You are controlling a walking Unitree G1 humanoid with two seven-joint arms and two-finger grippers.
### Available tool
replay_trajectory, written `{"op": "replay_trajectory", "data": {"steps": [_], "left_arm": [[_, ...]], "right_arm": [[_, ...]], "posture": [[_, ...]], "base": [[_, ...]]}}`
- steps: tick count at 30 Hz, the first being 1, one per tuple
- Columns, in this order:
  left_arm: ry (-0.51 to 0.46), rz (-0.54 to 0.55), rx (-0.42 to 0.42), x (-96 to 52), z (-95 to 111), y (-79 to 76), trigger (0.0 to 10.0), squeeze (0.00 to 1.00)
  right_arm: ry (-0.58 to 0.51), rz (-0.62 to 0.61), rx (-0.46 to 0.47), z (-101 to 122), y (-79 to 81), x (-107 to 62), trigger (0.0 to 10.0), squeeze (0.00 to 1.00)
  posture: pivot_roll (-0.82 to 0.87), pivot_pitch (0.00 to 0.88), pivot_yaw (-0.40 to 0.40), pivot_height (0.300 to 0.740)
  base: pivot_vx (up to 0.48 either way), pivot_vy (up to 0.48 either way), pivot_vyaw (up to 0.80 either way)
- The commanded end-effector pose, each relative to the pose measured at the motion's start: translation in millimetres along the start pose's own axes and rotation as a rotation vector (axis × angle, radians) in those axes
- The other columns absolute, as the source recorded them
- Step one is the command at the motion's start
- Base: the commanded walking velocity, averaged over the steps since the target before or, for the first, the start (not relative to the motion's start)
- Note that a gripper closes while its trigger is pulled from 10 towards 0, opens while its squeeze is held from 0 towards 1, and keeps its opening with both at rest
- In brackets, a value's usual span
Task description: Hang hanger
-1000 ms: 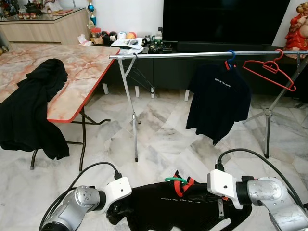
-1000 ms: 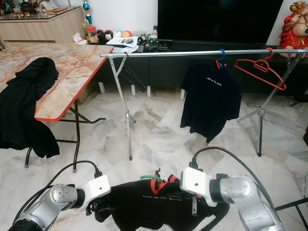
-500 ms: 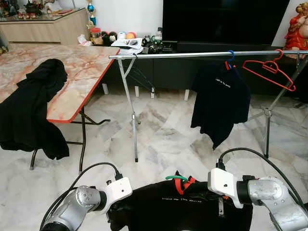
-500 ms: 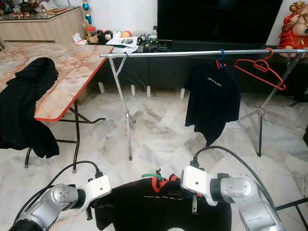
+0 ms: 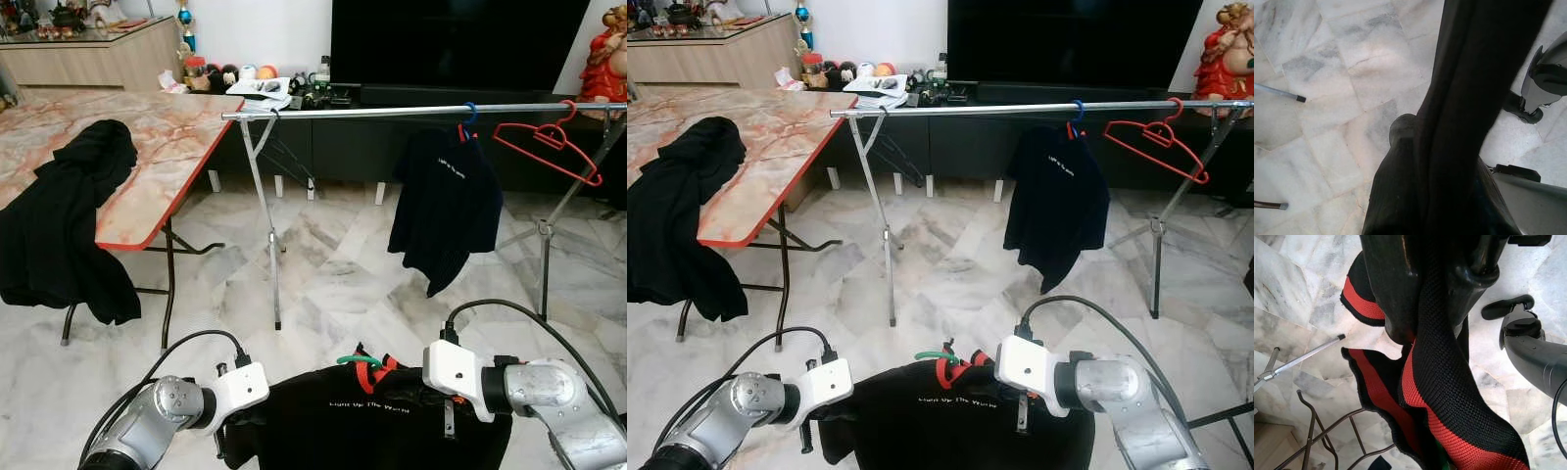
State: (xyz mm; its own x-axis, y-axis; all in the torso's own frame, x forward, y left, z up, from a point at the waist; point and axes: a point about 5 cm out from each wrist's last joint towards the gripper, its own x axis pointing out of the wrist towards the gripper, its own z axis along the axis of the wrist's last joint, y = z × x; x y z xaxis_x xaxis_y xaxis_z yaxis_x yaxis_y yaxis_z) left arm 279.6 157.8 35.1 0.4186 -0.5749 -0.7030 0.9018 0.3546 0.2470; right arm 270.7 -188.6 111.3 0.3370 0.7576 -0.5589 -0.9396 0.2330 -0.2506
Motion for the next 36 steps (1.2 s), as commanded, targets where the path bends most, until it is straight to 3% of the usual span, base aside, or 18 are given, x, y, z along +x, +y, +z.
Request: {"op": "replay_trajectory", "data": {"steps": [1,12,18,21,26,30,36], "left_arm": [[0.029,0.012,0.010,-4.4,-2,4.8,0.0,0.00],[0.006,0.044,-0.029,-8.8,-3,8.5,0.0,0.00],[0.015,0.088,-0.035,-16.3,-6,20.6,0.0,0.00],[0.035,0.172,-0.044,-21.9,-9,31.3,0.0,0.00],[0.155,0.404,-0.130,-32.5,-25,54.4,0.0,0.00],[0.161,0.450,-0.172,-33.7,-27,56.5,0.0,0.00],[0.251,0.596,-0.231,-38.8,-40,63.8,0.0,0.00]], "right_arm": [[-0.031,-0.039,-0.029,10,-7.7,-6.1,10.0,0.00],[-0.039,-0.054,-0.014,12,-6.2,-1.5,10.0,0.00],[-0.048,-0.087,-0.004,11,-5.0,-0.7,10.0,0.00],[-0.016,-0.159,-0.003,4,-10.3,-4.5,10.0,0.00],[0.002,-0.411,0.020,0,-38.0,-14.5,10.0,0.00],[-0.035,-0.467,0.040,4,-43.1,-16.0,10.0,0.00],[-0.039,-0.511,0.069,2,-47.4,-15.6,10.0,0.00]], "posture": [[-0.05,0.000,0.029,0.740],[-0.08,0.000,0.035,0.740],[-0.07,0.000,0.053,0.740],[-0.05,0.000,0.054,0.740],[-0.05,0.000,0.046,0.740],[-0.04,0.000,0.037,0.740],[-0.04,0.000,0.027,0.740]], "base": [[0.000,0.000,0.00],[0.000,0.000,0.00],[0.000,0.000,0.00],[0.000,0.000,0.00],[0.000,0.000,0.00],[0.000,0.000,0.00],[0.000,0.000,0.00]]}}
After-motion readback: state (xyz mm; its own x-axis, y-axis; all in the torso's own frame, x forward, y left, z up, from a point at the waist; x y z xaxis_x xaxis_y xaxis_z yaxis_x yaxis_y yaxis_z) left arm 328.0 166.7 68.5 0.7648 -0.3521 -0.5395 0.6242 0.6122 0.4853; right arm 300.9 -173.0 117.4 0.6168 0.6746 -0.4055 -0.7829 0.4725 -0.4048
